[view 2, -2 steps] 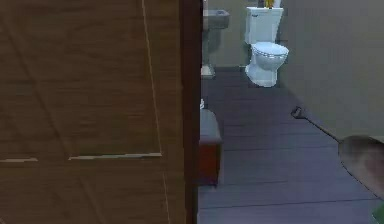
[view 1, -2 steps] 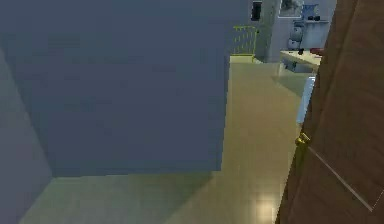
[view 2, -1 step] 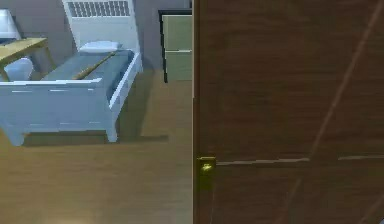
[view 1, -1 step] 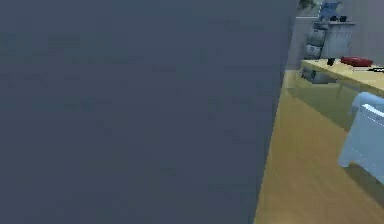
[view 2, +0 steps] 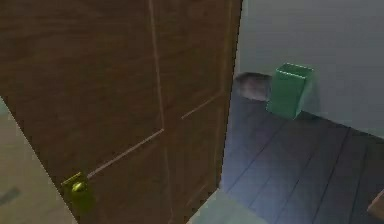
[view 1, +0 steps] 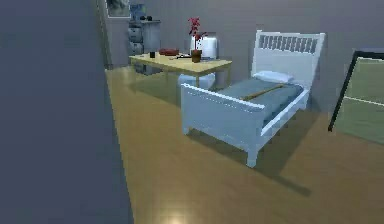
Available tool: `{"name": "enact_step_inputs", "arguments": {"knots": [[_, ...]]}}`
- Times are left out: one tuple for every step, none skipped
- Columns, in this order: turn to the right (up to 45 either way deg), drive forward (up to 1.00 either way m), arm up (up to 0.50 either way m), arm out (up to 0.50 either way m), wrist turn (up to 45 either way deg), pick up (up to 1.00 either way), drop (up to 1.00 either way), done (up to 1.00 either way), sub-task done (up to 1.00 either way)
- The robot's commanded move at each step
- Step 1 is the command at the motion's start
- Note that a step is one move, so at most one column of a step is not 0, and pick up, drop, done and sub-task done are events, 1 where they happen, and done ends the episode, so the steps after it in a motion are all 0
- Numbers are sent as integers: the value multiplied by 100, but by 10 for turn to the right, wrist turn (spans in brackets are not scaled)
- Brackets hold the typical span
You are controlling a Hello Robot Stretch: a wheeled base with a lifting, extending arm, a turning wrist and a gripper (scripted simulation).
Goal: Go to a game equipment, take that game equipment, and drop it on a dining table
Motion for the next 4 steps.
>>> {"name": "enact_step_inputs", "arguments": {"knots": [[390, 0, 0, 0, 0, 0, 0, 0, 0], [0, 30, 0, 0, 0, 0, 0, 0, 0], [-450, 0, 0, 0, 0, 0, 0, 0, 0], [0, 75, 0, 0, 0, 0, 0, 0, 0]]}}
